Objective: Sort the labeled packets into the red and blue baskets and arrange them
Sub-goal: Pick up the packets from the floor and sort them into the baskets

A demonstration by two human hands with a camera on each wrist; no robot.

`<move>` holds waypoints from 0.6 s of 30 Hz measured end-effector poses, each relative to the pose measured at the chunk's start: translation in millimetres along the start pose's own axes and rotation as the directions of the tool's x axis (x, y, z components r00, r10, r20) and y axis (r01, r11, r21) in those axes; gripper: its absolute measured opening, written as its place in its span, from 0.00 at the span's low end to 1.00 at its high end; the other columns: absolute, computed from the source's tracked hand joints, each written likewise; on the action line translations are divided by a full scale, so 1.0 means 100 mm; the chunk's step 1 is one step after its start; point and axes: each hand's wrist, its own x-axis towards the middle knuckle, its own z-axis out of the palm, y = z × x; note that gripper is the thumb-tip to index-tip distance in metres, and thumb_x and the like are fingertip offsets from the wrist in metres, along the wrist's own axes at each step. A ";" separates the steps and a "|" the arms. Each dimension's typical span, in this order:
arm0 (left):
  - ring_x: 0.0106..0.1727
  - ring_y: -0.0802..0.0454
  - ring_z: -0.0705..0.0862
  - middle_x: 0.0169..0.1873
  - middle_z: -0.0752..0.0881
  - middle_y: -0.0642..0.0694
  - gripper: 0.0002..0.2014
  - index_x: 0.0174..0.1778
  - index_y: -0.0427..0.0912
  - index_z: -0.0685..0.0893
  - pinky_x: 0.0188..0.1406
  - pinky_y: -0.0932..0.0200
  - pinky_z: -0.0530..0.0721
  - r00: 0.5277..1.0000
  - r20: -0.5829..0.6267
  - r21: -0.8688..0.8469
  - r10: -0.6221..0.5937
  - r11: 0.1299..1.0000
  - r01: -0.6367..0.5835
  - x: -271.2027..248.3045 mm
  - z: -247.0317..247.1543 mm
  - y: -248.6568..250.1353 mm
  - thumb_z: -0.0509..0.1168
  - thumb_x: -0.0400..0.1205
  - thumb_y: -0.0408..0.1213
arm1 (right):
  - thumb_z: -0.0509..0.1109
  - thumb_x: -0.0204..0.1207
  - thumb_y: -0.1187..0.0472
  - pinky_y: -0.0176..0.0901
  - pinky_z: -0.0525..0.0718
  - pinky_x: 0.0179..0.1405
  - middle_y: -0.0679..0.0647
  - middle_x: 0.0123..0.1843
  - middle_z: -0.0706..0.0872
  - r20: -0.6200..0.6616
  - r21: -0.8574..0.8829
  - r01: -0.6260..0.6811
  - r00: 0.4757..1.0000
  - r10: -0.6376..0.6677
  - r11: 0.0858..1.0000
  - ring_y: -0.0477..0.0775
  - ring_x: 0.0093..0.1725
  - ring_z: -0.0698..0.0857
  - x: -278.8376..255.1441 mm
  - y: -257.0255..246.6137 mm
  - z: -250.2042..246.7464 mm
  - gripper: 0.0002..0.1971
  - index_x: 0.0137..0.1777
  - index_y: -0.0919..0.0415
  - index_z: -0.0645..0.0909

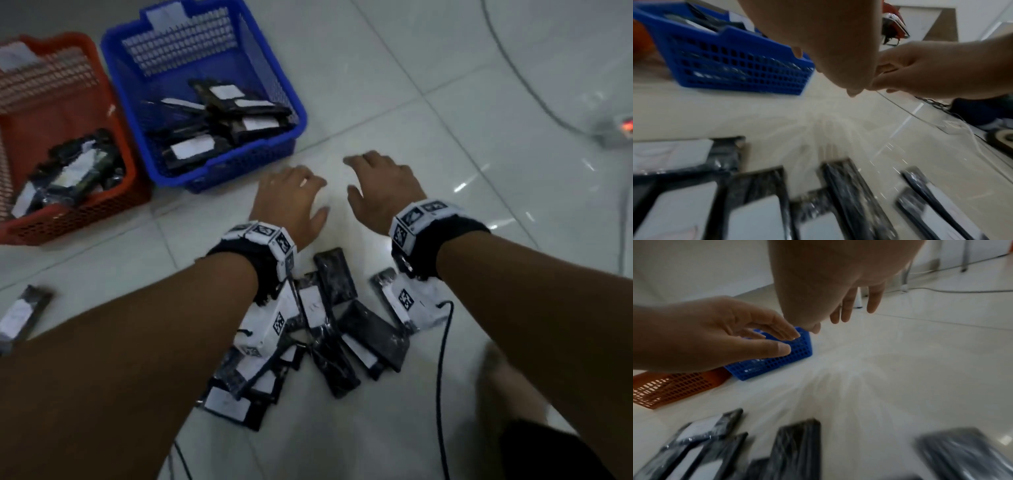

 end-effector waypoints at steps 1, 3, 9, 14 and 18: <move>0.63 0.40 0.78 0.62 0.81 0.43 0.22 0.65 0.46 0.82 0.60 0.45 0.73 0.997 0.073 -0.015 0.003 1.000 -0.002 -0.05 0.06 0.14 0.64 0.78 0.52 | 0.62 0.81 0.54 0.59 0.74 0.64 0.58 0.73 0.75 0.026 0.008 -0.047 0.999 0.047 0.999 0.62 0.70 0.75 -0.20 0.11 0.04 0.25 0.78 0.56 0.68; 0.65 0.42 0.76 0.64 0.78 0.44 0.24 0.68 0.48 0.79 0.60 0.46 0.73 0.973 0.229 -0.007 -0.018 1.000 0.020 -0.17 0.21 0.37 0.64 0.79 0.55 | 0.61 0.82 0.54 0.57 0.75 0.65 0.57 0.73 0.75 0.074 0.038 -0.147 0.987 0.144 0.988 0.61 0.70 0.75 -0.59 0.28 0.12 0.23 0.76 0.55 0.70; 0.61 0.37 0.77 0.63 0.73 0.39 0.39 0.69 0.44 0.70 0.52 0.45 0.79 0.862 0.409 0.099 -0.299 0.954 0.283 -0.50 0.54 0.75 0.65 0.71 0.69 | 0.59 0.82 0.47 0.49 0.75 0.54 0.56 0.64 0.79 0.250 0.122 -0.545 0.825 0.506 0.829 0.60 0.61 0.80 -1.36 0.61 0.45 0.18 0.65 0.56 0.76; 0.57 0.38 0.77 0.62 0.69 0.38 0.38 0.66 0.43 0.70 0.44 0.47 0.80 0.898 0.377 0.068 -0.229 0.973 0.220 -0.50 0.66 0.86 0.72 0.68 0.63 | 0.68 0.77 0.47 0.49 0.79 0.53 0.57 0.62 0.77 0.275 0.159 -0.589 0.798 0.537 0.793 0.60 0.59 0.80 -1.43 0.67 0.64 0.21 0.64 0.58 0.76; 0.60 0.40 0.73 0.63 0.67 0.40 0.36 0.69 0.42 0.69 0.41 0.51 0.77 0.919 0.373 -0.013 -0.127 0.990 0.142 -0.44 0.70 0.96 0.75 0.68 0.49 | 0.72 0.74 0.52 0.44 0.78 0.49 0.56 0.59 0.75 0.287 0.293 -0.594 0.802 0.523 0.749 0.57 0.54 0.80 -1.36 0.67 0.70 0.20 0.63 0.58 0.75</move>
